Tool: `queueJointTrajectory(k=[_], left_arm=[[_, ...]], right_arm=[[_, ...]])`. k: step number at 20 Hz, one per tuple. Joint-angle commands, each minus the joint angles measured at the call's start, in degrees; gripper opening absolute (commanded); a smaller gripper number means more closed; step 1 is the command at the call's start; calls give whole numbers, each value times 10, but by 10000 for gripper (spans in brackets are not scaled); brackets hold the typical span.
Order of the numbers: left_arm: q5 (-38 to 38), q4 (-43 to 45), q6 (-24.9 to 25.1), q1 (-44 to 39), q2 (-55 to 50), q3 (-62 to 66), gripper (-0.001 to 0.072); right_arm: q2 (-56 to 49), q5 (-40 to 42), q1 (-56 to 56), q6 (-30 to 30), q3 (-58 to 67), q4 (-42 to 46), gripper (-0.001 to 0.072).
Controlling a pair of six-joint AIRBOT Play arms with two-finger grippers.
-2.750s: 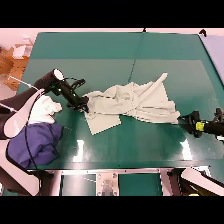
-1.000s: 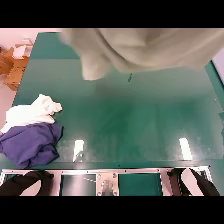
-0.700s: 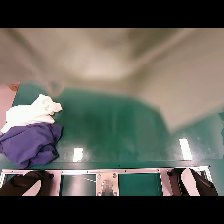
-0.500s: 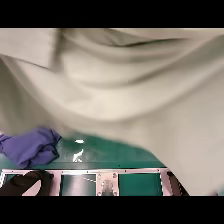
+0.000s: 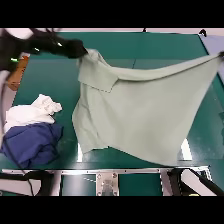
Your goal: Fold the shirts.
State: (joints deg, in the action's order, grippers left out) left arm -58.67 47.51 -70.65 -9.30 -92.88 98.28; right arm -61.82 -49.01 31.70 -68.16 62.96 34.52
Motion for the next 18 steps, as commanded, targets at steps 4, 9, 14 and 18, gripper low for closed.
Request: queueJointTrajectory(k=[4,9,14,18], left_arm=[[102,-128,63,7,-196,46,565],[-113,-127,12,137,-192,135,648],[-364,-71,-26,241,-192,70,525],[-346,48,-22,235,-192,-57,526]], right_arm=[[-246,32,-35,26,10,-43,255],[-226,-82,52,43,26,-38,325],[-122,-198,151,95,-85,-34,252],[7,-151,188,103,-231,-40,252]])
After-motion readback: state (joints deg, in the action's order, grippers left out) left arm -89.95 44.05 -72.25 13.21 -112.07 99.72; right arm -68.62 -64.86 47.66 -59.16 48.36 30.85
